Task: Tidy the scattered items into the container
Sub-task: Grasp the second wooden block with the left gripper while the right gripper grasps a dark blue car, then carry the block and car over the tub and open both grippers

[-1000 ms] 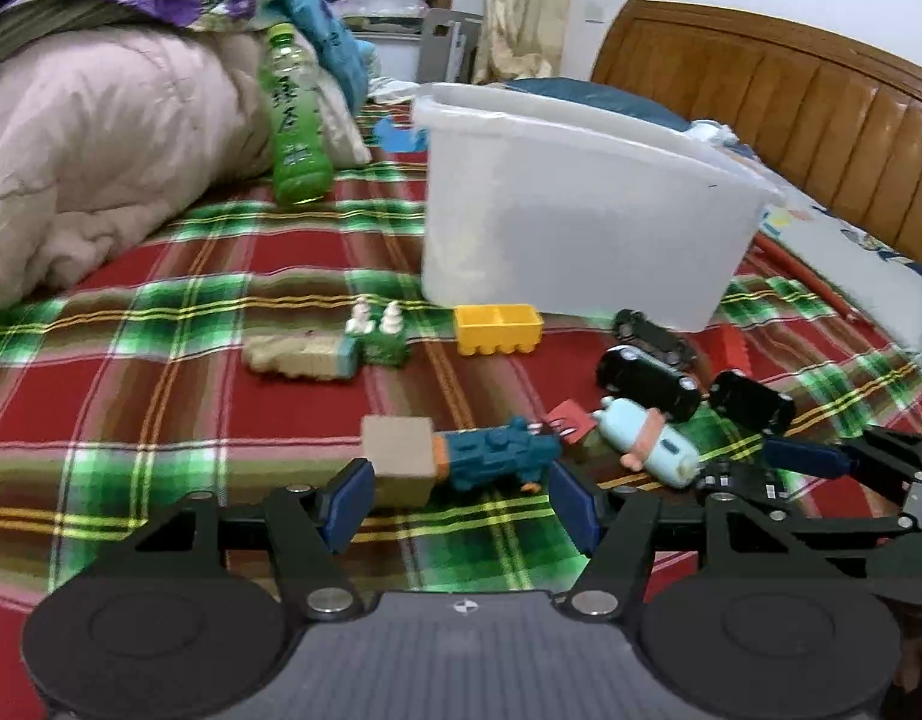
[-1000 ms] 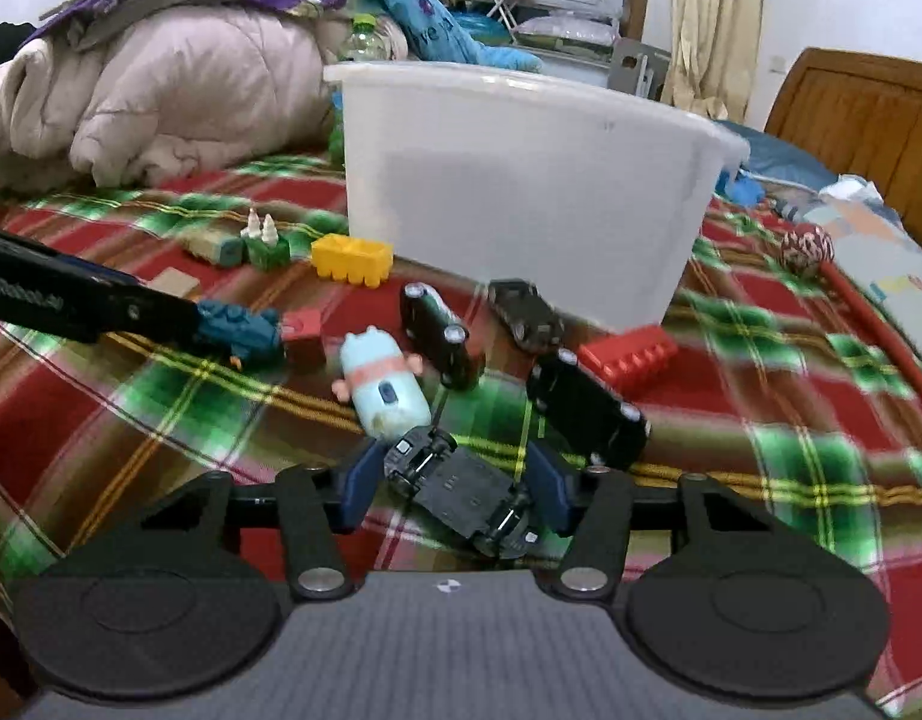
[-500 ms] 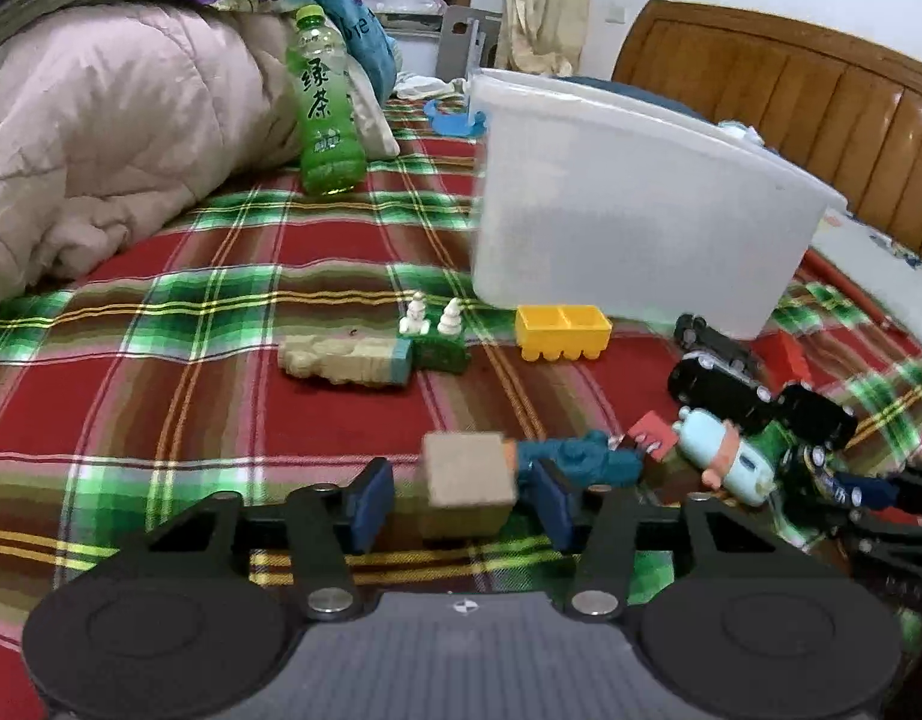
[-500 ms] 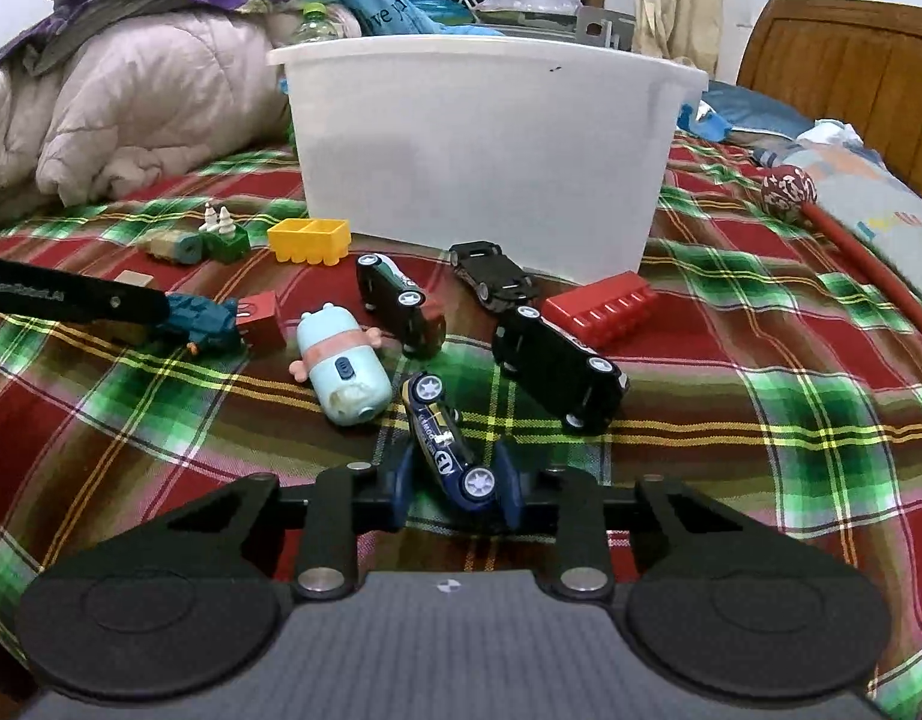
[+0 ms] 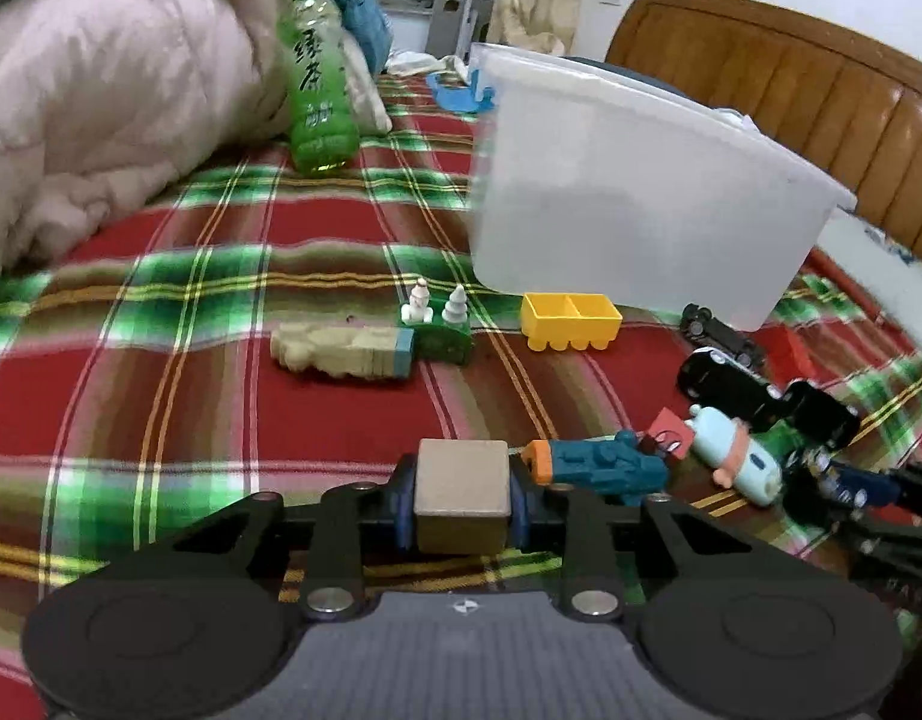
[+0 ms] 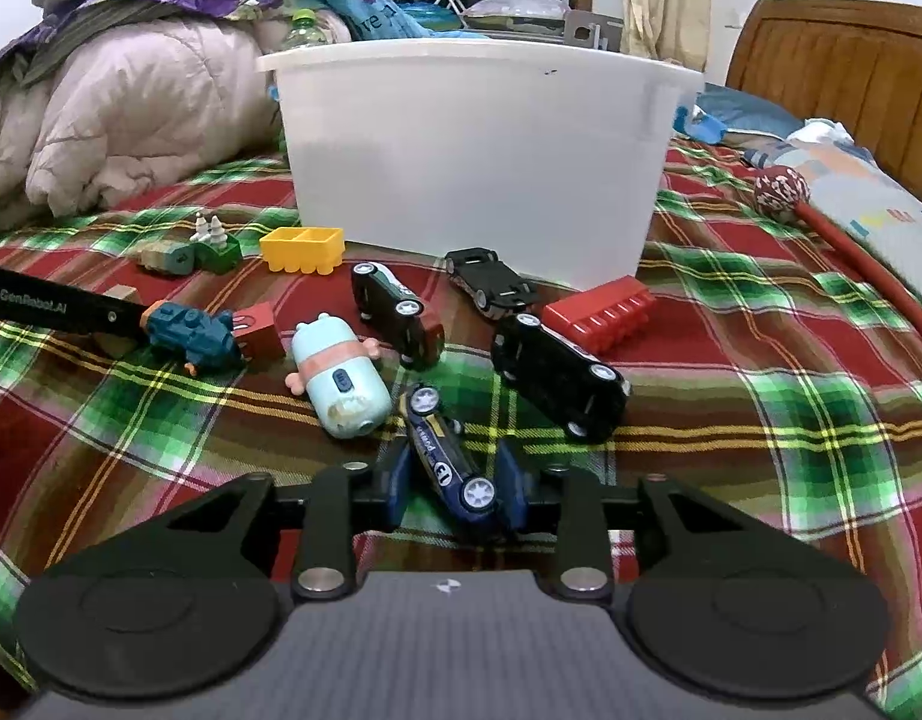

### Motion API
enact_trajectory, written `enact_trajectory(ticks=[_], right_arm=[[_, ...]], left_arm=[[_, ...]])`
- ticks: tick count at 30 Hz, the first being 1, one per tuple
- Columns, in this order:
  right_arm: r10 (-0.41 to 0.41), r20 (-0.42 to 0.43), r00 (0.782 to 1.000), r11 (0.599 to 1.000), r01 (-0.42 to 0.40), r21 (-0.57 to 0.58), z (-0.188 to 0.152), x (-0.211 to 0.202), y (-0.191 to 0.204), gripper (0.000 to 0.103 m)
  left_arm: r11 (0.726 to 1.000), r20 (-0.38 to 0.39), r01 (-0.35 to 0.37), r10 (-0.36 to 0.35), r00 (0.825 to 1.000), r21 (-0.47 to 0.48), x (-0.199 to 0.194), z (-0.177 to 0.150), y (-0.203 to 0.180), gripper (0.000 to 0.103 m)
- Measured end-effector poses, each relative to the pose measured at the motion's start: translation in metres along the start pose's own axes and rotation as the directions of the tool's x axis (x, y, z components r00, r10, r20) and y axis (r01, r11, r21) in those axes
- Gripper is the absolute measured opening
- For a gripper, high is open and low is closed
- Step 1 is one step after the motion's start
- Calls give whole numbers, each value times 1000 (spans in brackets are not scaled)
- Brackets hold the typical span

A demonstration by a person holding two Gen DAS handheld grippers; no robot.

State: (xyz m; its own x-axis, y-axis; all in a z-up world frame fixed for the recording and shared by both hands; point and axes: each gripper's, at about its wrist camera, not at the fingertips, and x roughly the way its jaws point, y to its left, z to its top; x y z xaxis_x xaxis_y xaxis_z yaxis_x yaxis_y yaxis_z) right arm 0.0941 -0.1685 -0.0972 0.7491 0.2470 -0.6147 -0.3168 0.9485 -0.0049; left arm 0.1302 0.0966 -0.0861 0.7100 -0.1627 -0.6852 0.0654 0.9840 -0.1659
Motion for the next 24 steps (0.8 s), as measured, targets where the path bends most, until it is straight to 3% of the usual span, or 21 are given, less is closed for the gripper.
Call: enact_trajectory(ticks=[4,6,13,15,24], right_arm=[[-3,4,1000,1000,3,-29,-5,0,1,51],[-6,6,1000,998,7,-56,-5,0,5,44],[-20,19,1000,997,21,-75,-10,-5,10,44],[-17,15,1000,997,19,-76,-11,-6,11,30],[27,12,1000,1000,-27,-2,1,-11,10,30]], left_arm=[[1000,0,19,-19,1000,-23,-7,-3,1,32],[1000,-7,24,-24,1000,-21,-8,-4,0,33],[1000,8,-4,4,1000,11,-5,-10,-5,33],[1000,16,-6,5,1000,23,-6,-9,-6,33],[999,97,20,-24,995,33,-38,7,-14,32]])
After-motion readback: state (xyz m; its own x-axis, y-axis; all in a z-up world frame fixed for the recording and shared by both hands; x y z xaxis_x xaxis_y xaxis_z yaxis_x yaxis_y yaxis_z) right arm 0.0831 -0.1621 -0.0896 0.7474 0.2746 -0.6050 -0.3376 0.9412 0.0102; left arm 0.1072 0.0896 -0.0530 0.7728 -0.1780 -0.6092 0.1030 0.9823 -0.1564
